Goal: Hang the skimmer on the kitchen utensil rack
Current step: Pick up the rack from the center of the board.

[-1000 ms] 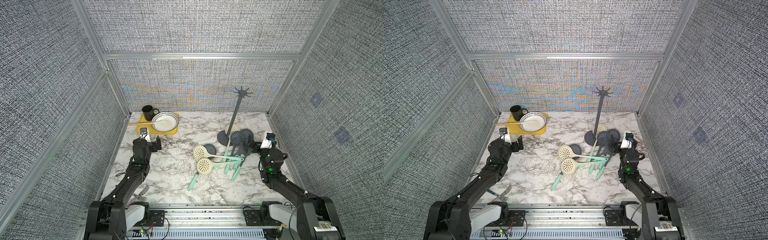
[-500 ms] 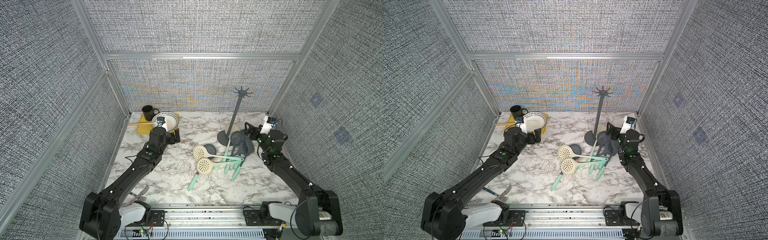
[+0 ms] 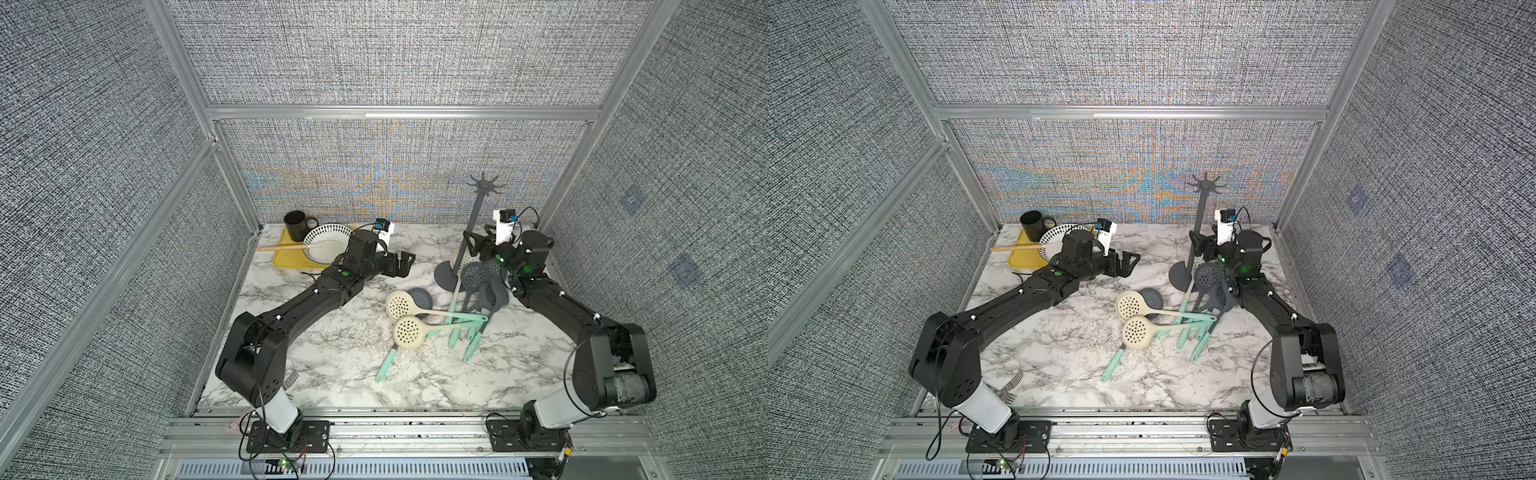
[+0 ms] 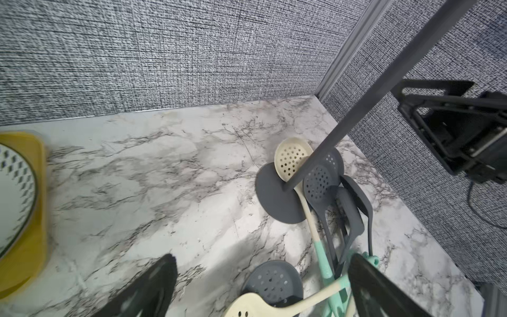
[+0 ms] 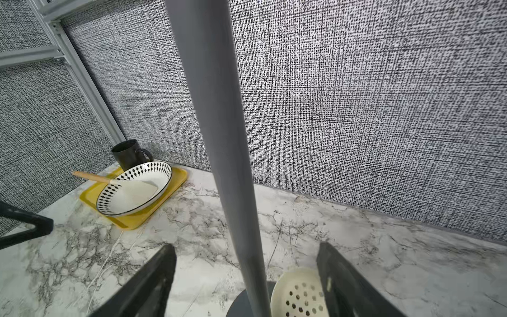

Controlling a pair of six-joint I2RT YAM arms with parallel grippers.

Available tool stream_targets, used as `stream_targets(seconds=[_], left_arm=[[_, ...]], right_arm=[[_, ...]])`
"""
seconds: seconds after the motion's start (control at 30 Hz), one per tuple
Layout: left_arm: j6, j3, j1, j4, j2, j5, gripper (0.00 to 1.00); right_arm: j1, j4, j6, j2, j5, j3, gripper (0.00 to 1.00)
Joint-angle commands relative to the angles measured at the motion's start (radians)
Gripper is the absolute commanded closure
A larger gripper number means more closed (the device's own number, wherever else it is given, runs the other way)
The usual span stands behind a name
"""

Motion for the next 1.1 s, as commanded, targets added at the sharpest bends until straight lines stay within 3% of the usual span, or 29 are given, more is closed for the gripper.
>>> stream_targets(seconds=[0.0,0.33,0.7,0.9,1.07], left_arm=[[0.011,0.027,-0.007,-0.007,0.021,0.048,0.01],[0.048,0.052,-0.013,-0.010,0.057,0.110,0.03],[0.069,0.159,-0.015,-0.009,0.145,0.153,0.09],[0.089,0.267,-0.015,-0.042,0.218,0.112,0.11],[0.088,0.311,-0.015,-0.043,0.253,0.019,0.11]], right_arm=[[0.003,0.006,-0.031,0.038,-0.018,0.039,0.21],[0.012,-0.008,-0.052,0.131,-0.050,0.116,0.40],[0.022,-0.013,-0.064,0.193,-0.050,0.192,0.74],[0.064,0.002,-0.031,0.270,0.010,0.298,0.93],[0.119,-0.005,-0.007,0.346,0.096,0.414,1.00]])
